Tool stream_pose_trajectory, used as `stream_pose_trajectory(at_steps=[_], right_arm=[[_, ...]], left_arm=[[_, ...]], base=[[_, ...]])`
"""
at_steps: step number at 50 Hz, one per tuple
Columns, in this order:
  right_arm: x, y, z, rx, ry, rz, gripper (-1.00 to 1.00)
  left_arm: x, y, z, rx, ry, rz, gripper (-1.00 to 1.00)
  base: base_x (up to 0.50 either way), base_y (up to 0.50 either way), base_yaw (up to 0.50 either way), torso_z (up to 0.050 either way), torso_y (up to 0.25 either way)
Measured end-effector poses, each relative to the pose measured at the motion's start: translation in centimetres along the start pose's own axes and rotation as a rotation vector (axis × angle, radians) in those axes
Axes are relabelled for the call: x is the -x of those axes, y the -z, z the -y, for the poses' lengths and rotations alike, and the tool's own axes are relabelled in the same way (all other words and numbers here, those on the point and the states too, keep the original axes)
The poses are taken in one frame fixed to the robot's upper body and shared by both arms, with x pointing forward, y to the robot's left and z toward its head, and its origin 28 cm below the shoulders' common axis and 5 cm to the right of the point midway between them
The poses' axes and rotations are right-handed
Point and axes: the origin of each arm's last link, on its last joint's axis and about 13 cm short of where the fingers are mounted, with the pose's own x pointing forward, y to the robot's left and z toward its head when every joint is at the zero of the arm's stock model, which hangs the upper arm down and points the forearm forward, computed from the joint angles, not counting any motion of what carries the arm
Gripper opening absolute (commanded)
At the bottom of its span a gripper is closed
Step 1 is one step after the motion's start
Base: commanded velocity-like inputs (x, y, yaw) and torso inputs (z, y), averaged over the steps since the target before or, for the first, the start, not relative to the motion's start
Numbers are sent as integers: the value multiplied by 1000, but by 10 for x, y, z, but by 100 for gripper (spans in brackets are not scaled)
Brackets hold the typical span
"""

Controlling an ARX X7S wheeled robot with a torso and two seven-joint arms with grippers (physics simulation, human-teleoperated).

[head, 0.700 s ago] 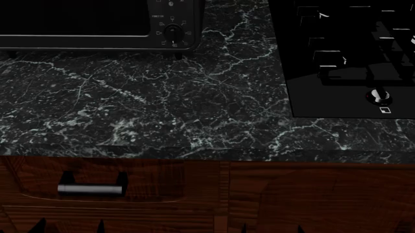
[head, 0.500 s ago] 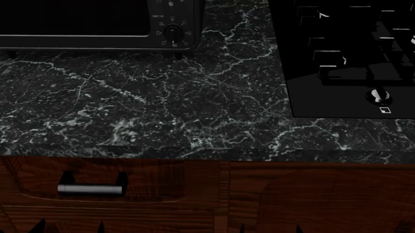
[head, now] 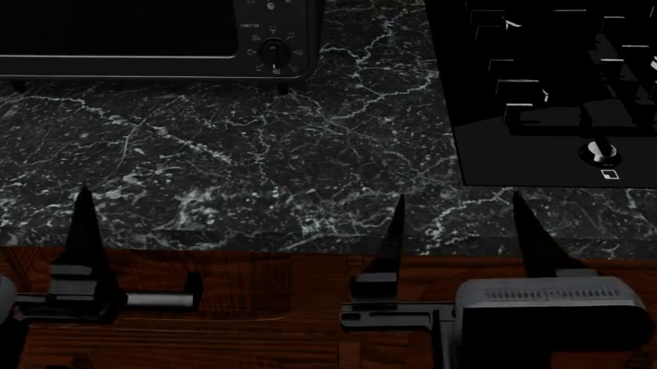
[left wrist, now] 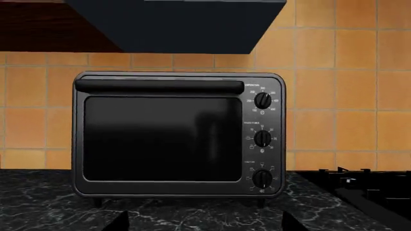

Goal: Decrease the toaster oven temperature.

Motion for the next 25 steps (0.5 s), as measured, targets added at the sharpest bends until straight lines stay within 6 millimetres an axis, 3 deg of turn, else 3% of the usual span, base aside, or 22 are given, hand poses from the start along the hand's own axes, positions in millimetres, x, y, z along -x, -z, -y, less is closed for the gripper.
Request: stream_pose_trajectory(at_steps=[10, 25], right_arm=[[-9, -44, 1, -13, -27, 121, 100], [-8, -65, 1, -20, -39, 181, 100]], left_arm=[[-6, -37, -1, -21, -21, 139, 100], [-4, -58, 0, -53, -11, 236, 100]], base=[[0, 0, 0, 0, 0], [0, 162, 0, 0, 0]])
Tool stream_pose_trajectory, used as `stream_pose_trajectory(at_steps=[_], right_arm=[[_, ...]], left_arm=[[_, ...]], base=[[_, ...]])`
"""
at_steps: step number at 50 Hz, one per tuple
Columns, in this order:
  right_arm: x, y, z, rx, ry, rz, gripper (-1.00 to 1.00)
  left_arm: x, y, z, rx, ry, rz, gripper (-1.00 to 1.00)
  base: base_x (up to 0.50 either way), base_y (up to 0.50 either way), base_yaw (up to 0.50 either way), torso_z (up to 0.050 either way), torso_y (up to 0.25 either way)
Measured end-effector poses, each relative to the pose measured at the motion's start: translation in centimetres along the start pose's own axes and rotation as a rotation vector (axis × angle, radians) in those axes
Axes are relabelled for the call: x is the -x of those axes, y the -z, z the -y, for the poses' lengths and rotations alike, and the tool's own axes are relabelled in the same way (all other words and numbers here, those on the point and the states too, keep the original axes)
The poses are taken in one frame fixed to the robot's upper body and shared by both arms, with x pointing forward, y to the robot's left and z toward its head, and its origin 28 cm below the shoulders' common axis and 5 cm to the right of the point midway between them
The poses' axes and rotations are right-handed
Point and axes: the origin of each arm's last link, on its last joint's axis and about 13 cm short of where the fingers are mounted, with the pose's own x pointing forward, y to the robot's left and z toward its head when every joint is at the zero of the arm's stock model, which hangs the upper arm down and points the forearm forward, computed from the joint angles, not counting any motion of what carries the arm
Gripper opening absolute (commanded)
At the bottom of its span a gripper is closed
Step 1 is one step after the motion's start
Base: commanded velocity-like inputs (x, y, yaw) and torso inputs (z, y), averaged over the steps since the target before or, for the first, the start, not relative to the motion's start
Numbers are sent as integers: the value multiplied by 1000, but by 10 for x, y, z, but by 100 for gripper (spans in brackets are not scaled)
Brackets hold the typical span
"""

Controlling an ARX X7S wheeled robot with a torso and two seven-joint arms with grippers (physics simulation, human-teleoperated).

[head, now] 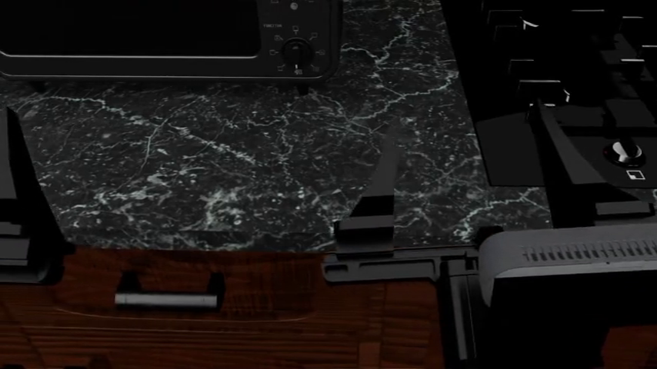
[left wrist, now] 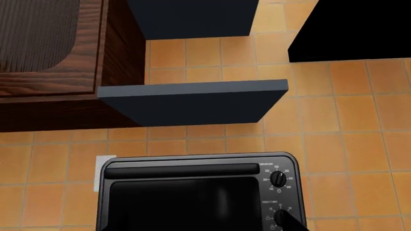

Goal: Decrease the toaster oven temperature.

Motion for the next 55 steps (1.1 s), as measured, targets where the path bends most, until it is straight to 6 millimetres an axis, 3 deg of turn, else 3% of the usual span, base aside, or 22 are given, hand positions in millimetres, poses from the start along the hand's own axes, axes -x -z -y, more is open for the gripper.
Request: stream_pose_trajectory(at_steps=[13, 45, 55], right_arm=[[0, -5, 0, 0, -1, 13, 100], [0, -8, 0, -17, -3, 15, 100], [2, -9, 2, -21, 9, 7, 100]], left_arm=[[2, -8, 1, -7, 16, 30, 100], [3, -6, -1, -10, 18, 38, 100], [3, -6, -1, -9, 17, 39, 100]], base=[[0, 262, 0, 0, 0], [0, 493, 0, 0, 0], [364, 3, 0, 0, 0]])
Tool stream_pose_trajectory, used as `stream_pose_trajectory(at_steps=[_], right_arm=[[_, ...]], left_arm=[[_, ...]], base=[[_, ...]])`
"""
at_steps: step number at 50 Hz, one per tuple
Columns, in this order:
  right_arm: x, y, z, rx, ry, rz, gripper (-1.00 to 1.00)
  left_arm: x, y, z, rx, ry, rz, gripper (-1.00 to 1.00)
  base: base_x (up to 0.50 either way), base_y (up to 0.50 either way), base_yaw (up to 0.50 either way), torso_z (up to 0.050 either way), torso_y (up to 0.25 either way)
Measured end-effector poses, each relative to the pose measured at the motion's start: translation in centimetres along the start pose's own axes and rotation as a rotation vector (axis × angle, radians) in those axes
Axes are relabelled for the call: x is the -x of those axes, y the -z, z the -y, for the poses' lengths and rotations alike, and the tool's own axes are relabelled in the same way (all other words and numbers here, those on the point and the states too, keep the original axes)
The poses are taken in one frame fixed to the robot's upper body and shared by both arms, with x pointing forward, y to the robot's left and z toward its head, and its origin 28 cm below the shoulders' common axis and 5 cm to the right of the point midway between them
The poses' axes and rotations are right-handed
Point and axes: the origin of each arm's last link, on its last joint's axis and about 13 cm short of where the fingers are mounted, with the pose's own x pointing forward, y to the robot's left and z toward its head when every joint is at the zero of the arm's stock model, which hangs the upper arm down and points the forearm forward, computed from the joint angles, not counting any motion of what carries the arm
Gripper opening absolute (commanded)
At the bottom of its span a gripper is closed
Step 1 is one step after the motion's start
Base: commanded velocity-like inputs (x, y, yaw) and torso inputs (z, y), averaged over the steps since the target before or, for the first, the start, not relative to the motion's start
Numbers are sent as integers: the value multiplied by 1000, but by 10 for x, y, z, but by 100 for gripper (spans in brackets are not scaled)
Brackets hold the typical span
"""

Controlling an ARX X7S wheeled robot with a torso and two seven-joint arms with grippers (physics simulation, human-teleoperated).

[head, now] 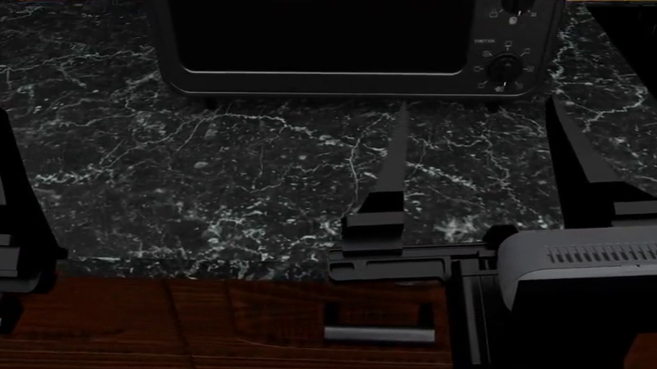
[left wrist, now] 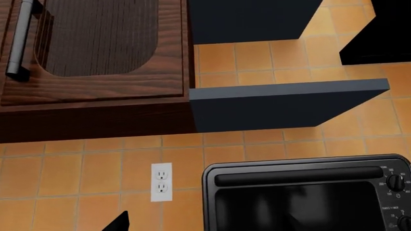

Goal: Decrease the toaster oven temperature.

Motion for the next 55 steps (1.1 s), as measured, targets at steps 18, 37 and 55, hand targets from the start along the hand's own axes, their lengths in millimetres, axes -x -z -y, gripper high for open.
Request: stream_pose_trajectory(at_steps=[18, 37, 55], right_arm=[[3, -3, 2, -5, 2, 1, 100], [9, -6, 5, -4, 22, 12, 100], [16, -20, 7, 32, 31, 49, 100]], left_arm=[[0, -2, 2, 4, 5, 4, 100], [0, -5, 3, 8, 8, 6, 100], [2, -6, 3, 15, 8, 8, 100]], base=[[500, 0, 0, 0, 0], [500, 0, 0, 0, 1], [111, 0, 0, 0, 1]])
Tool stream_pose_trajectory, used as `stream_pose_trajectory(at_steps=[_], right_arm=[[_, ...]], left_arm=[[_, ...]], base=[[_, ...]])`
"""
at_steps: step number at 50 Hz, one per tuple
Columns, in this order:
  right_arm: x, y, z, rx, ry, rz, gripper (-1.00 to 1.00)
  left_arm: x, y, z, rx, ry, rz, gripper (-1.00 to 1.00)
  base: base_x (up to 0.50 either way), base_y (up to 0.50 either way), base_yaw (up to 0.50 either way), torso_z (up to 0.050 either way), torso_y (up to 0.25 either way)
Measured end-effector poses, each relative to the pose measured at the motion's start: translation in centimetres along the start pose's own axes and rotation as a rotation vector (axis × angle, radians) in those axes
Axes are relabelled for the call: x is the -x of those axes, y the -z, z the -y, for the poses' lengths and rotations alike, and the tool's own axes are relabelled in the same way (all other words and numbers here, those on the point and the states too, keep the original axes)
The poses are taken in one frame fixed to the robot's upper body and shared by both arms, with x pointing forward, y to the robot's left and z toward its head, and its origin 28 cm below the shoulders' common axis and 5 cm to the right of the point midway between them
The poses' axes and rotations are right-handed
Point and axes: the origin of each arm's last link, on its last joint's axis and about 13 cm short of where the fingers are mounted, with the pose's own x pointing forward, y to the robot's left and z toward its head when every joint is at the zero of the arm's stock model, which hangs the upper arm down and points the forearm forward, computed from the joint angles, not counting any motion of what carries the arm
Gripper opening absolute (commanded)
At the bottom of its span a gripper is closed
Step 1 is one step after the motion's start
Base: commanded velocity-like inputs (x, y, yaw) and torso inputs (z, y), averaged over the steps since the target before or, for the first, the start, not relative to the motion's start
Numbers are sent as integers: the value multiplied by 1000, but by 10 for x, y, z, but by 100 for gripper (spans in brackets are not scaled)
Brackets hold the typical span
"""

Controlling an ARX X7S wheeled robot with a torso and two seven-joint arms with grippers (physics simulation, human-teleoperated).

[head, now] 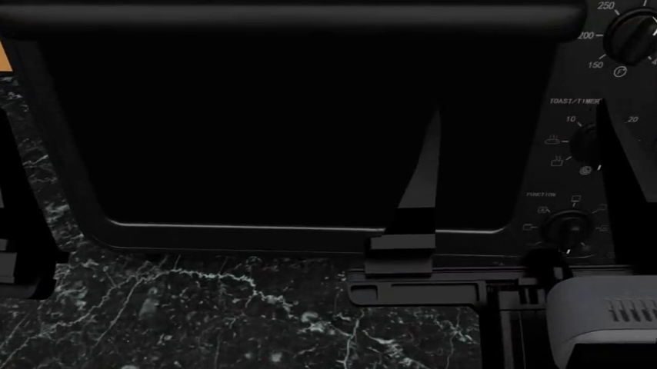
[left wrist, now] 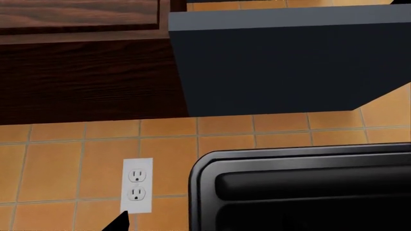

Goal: Decrease the toaster oven temperature.

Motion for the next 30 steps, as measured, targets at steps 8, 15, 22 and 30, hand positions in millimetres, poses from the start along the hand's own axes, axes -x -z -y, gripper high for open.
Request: stream_pose_trajectory(at_steps=[8, 15, 22, 30], right_arm=[[1, -13, 6, 28, 41, 3, 100], [-1, -24, 17, 54, 119, -42, 100], [-6, -31, 28, 78, 193, -103, 100], [-11, -39, 38, 79, 251, -151, 100]], left_arm=[[-1, 2, 1, 5, 4, -3, 100], [-3, 6, 1, 7, 7, -8, 100], [-4, 8, 3, 9, 13, -14, 100], [-5, 10, 4, 8, 18, -19, 100]], base=[[0, 0, 0, 0, 0], [0, 0, 0, 0, 0], [0, 0, 0, 0, 0], [0, 0, 0, 0, 0]])
